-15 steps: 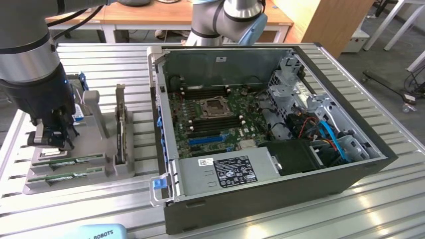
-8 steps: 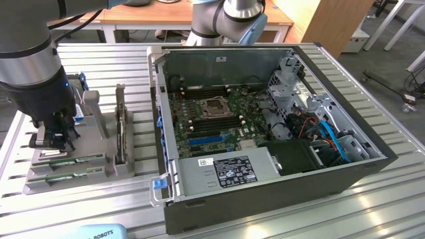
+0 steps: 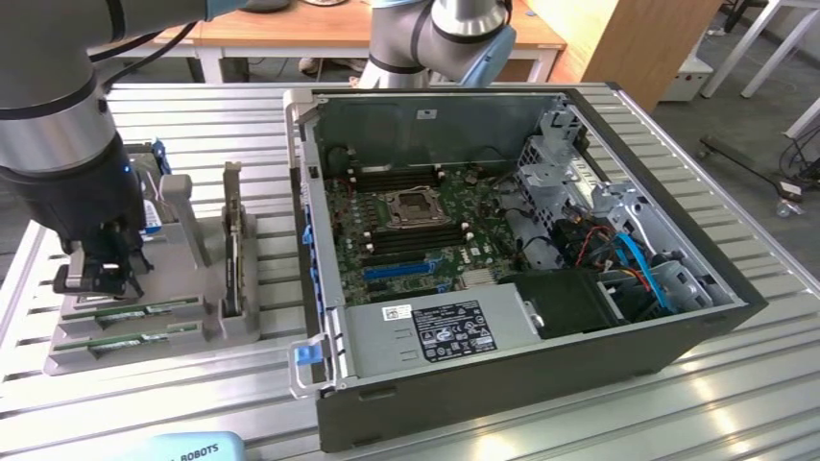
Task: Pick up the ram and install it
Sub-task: 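Pick up the ram and move it above insertion slot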
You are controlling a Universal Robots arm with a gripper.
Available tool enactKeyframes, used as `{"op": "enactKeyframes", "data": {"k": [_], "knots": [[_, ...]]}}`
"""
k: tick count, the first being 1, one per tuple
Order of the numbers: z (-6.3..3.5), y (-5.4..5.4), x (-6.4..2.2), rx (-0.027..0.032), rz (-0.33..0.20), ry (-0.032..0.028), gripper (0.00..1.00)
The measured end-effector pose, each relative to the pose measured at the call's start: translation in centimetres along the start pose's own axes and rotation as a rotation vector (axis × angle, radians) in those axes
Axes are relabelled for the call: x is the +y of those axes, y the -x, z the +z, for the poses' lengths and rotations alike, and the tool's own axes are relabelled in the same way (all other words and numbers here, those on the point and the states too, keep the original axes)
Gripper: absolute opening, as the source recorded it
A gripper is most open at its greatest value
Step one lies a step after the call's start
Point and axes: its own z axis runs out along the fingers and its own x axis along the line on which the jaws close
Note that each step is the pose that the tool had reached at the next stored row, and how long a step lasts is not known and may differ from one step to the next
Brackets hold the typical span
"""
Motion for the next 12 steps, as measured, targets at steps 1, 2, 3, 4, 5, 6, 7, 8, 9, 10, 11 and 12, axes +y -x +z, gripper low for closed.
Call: {"op": "enactKeyframes", "data": {"k": [1, 2, 3, 4, 5, 6, 7, 8, 9, 10, 11, 12], "knots": [[0.0, -0.16, 0.0, 0.0, 0.0, 0.0, 0.35], [0.0, -0.29, -0.01, 0.0, 0.0, -0.0002, 0.35], [0.01, -0.42, -0.02, 0.0, 0.0, -0.0004, 0.35], [0.02, -0.5, -0.03, 0.0, 0.0, -0.0005, 0.35], [0.03, -0.52, -0.03, 0.0, 0.0, -0.0008, 0.35], [0.03, -0.52, -0.03, -0.0001, 0.0, -0.0011, 0.35], [0.03, -0.52, -0.03, -0.0001, 0.0, -0.001, 0.35], [0.03, -0.52, -0.03, -0.0001, 0.0, -0.0011, 0.35], [0.03, -0.53, -0.04, -0.0001, 0.0, -0.0011, 0.35], [0.04, -0.53, -0.04, -0.0001, 0.0, -0.0012, 0.35], [0.08, -0.53, -0.04, -0.0002, 0.0, -0.0013, 0.35], [0.17, -0.54, -0.04, -0.0002, 0.0, -0.0015, 0.35]]}}
